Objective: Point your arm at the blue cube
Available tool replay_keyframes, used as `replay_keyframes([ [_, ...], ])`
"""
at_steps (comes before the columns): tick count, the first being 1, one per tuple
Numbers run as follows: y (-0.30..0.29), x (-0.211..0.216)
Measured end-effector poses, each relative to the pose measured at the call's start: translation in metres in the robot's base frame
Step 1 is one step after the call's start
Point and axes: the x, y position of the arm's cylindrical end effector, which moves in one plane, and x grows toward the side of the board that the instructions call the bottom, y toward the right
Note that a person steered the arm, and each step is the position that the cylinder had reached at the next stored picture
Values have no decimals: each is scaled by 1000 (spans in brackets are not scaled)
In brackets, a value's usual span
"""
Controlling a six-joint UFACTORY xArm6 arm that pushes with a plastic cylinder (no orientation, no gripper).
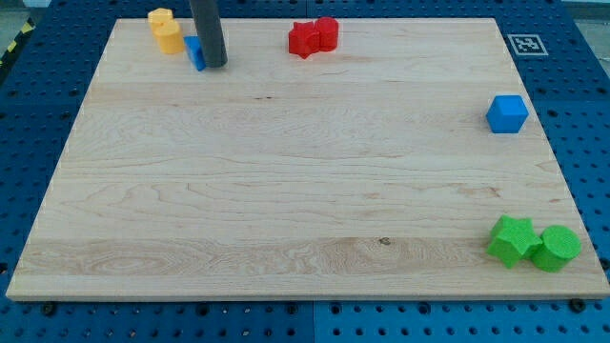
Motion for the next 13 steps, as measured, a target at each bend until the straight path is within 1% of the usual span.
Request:
replay_keyframes([
  [2,-6,1],
  [4,54,44],
  [10,58,43],
  [11,59,51],
  [12,94,70],
  [13,149,75],
])
